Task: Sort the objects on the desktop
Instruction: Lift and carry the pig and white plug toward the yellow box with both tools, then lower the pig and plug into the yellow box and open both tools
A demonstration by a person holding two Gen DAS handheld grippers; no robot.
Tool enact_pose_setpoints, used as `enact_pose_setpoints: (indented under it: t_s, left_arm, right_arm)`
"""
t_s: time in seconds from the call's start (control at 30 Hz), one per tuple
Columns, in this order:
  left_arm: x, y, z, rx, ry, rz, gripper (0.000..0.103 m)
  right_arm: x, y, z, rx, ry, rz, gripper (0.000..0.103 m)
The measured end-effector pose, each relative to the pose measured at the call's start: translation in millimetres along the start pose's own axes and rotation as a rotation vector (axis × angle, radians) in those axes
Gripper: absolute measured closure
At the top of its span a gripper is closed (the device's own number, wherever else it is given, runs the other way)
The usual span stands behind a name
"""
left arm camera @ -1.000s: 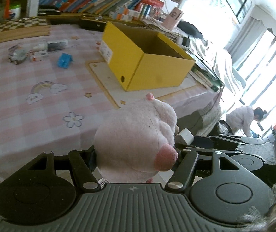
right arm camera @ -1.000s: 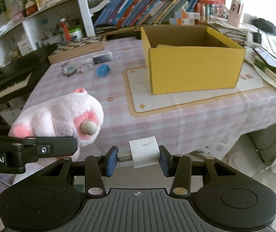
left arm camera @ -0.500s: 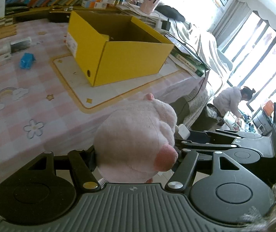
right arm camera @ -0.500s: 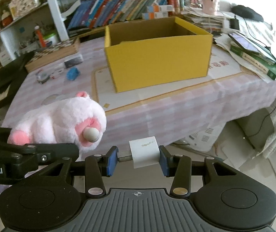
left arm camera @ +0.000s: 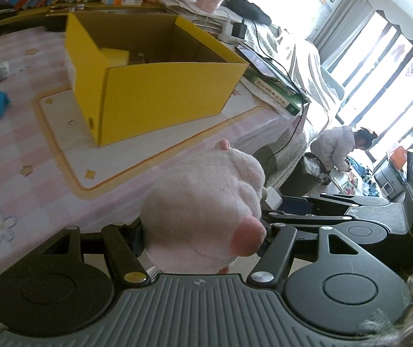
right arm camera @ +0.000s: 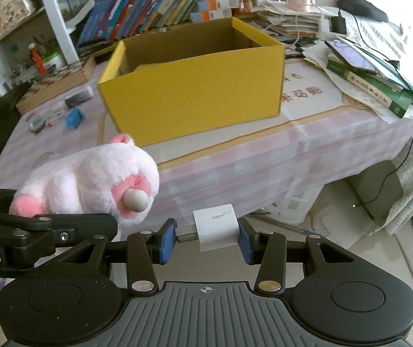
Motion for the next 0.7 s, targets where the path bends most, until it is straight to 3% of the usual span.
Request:
enact_pose_setpoints:
  t_s: [0.37,0.7]
  left_arm:
    - [29,-51,24,-0.015,-0.022,-0.024,0.039]
    - [77,-51,38,0.045,-0.095,0.103,0.039]
  right_arm:
    - [24,-23,47,-0.001,-0.009,-0.021,0.059]
    - [70,-31,70,0.068,0.002,0.058,0.059]
Point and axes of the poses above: each gripper's, at about its wrist camera, not at the fingertips, and y roughly against the way its jaws point, z to its right, x to its top, the point moved 4 cm from there along -y, roughly the way its jaws point, and after that the axes turned 8 degrees about -x, right-handed, at the moved point
